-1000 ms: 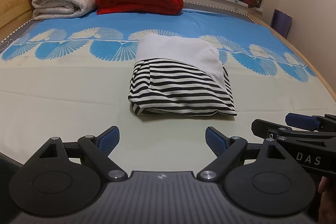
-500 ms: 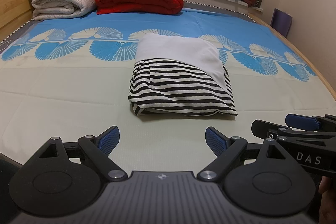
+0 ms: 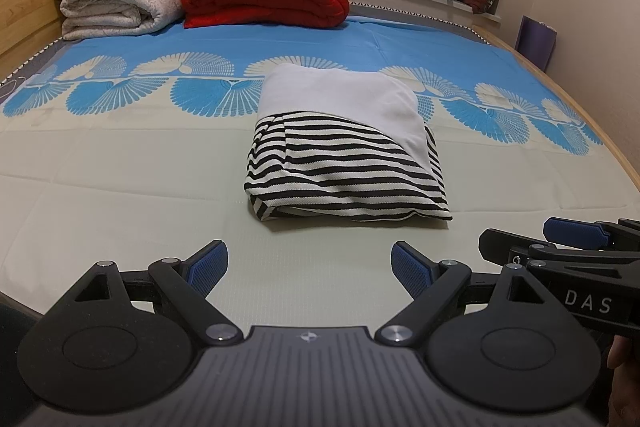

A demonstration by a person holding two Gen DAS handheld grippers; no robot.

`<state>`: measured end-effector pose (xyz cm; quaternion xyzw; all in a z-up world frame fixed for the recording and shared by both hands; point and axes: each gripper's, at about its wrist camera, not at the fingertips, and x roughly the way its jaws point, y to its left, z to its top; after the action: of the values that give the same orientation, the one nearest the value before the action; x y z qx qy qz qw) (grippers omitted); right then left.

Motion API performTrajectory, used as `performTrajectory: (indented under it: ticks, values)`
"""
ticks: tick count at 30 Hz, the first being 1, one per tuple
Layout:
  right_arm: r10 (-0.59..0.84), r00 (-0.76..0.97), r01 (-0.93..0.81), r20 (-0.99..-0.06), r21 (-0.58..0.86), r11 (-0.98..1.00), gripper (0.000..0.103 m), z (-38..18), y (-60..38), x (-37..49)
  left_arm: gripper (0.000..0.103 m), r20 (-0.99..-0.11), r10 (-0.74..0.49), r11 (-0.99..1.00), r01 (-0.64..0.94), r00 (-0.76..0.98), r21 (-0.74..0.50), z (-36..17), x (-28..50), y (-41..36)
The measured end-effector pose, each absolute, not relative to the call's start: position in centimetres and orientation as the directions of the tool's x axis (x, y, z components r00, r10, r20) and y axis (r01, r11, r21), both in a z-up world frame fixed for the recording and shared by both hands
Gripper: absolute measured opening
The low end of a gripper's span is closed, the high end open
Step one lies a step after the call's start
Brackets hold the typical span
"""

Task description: Fold small clothes

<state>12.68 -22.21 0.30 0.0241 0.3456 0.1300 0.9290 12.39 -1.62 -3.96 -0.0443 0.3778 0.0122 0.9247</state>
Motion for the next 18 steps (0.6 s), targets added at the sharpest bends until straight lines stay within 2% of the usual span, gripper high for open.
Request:
performTrajectory:
  ticks: [18]
  values:
    - [0.259, 0.726, -0.225, -0.638, 0.135, 0.965, 0.074, 0.28, -22.25, 12.72, 0.092, -0.7, -0.011, 0.996, -0.054, 0.714, -0.071, -4.06, 12.45, -1.53]
